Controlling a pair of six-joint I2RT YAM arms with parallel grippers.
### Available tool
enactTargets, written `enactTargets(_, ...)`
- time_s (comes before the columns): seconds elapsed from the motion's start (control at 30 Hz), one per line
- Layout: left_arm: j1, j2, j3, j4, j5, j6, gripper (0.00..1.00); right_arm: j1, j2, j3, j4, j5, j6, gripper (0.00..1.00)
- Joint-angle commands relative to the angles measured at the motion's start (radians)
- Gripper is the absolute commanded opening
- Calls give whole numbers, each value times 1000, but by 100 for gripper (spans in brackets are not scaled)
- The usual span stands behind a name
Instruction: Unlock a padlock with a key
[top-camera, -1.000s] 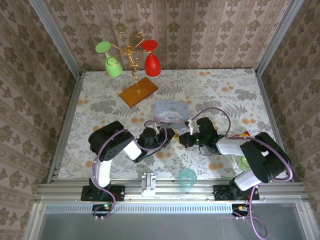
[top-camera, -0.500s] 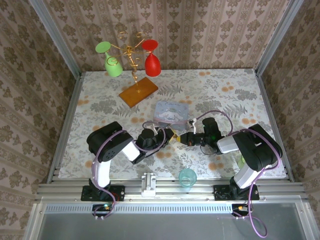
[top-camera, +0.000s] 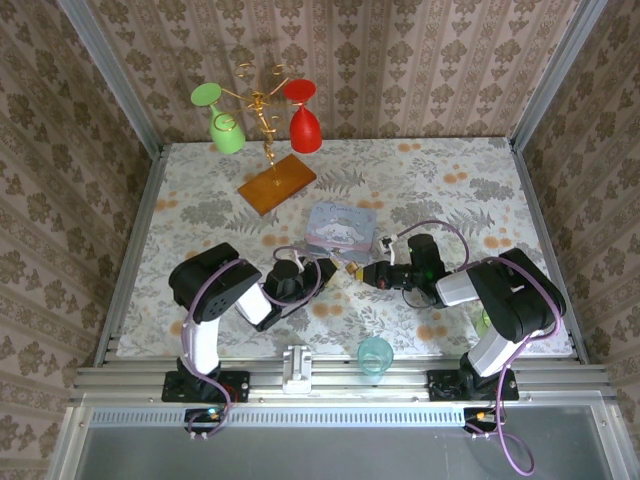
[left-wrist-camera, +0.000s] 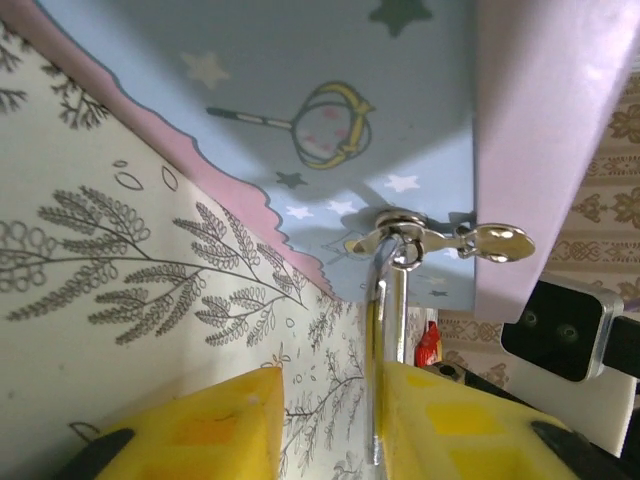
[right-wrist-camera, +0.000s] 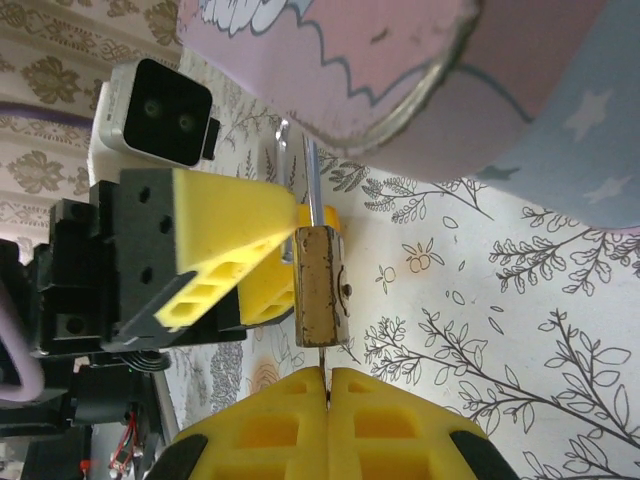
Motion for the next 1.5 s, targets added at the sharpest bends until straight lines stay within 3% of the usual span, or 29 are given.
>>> enactTargets(0.0, 2, 16, 4, -12, 0, 47, 26, -8, 1, -10, 38, -12, 22, 3)
enactTargets(0.17, 5, -89, -15, -143, -33, 161, 17, -5, 12, 1, -18, 19, 19, 5)
enactTargets(0.33, -10, -281, 67, -562, -84, 400, 15, 27, 1, 8, -151, 118, -27, 4)
enactTargets(0.43, -25, -356, 114, -730, -135, 524, 15, 54, 7, 30, -221, 169, -11, 4)
enactTargets(0.67, -54, -375, 195, -878, -168, 658, 18, 87, 24, 26, -248, 266, 32, 7)
enactTargets(0.93, -106, -338, 248, -913, -192, 702, 22, 94, -10, 30, -314, 306, 22, 27)
enactTargets(1.0, -108, -342, 256, -929, -203, 711, 22, 95, -37, 37, -370, 337, 2, 27)
enactTargets(1.3, -132, -325, 327, -1082, -295, 823, 14, 120, -180, 110, -595, 494, -78, 35)
enactTargets(1.47, -124, -345, 339, -1126, -328, 875, 11, 253, -187, 244, -792, 732, -124, 44)
